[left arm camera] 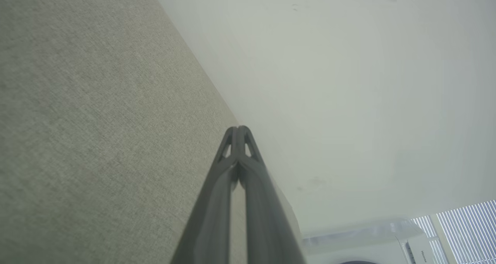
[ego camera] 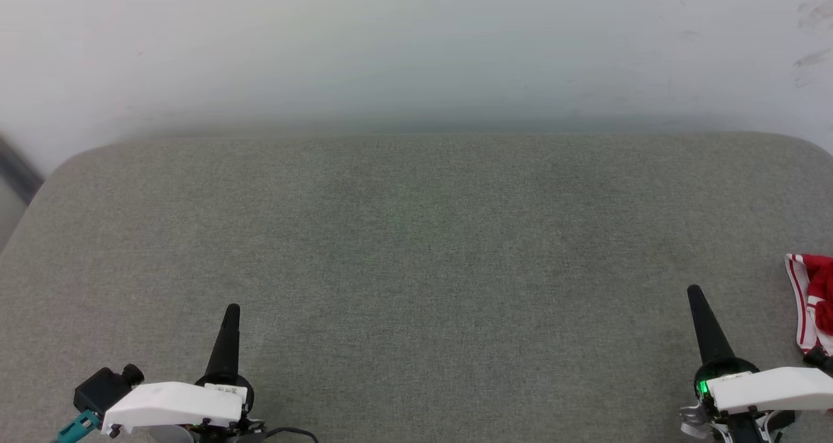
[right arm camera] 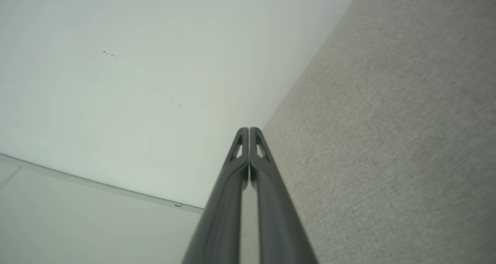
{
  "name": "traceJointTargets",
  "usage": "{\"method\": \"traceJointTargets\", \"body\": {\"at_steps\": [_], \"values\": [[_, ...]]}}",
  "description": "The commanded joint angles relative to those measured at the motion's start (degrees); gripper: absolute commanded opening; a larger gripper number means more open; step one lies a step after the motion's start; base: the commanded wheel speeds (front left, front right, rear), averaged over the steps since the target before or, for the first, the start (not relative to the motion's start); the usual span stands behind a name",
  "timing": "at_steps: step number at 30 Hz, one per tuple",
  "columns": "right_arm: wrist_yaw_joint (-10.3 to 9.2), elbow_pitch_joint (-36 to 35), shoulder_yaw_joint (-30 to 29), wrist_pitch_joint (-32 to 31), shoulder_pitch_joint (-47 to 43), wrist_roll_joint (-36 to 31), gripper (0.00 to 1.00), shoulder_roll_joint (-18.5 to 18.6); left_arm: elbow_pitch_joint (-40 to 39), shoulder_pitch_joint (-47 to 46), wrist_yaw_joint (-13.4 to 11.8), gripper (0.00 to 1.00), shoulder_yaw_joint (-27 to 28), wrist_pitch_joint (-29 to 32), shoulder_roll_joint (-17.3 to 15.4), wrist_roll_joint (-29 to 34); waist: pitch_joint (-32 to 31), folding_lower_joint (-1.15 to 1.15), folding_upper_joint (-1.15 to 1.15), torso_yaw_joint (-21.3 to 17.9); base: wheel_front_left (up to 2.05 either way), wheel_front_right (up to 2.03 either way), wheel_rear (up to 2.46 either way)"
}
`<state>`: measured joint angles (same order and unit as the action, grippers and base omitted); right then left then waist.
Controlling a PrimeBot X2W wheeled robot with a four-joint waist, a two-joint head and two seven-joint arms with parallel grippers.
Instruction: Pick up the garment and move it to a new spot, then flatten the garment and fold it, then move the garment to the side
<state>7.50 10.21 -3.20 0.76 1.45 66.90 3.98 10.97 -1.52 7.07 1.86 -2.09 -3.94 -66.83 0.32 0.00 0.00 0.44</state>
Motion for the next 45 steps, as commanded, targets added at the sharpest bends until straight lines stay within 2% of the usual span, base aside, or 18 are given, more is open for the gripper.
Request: {"method": "traceJointTargets", "body": {"at_steps": [1,45], "values": [[-0.01,-0.1,-0.2,-0.4,1.5,1.9,0.0,0.4,-0.2,-1.4,0.3,0.0,0.3,0.5,-0.3,-1.7,0.0,0.0,0.0,0.0,0.0,0.0,0.0],[-0.02,3.1,-1.6,-5.2,4.4,22.0,0.0,0.0,2.5,-4.2,0.5,0.0,2.8,6.3,-0.1,-21.9,-0.1,0.0,0.0,-0.3,0.0,0.0,0.0]]}}
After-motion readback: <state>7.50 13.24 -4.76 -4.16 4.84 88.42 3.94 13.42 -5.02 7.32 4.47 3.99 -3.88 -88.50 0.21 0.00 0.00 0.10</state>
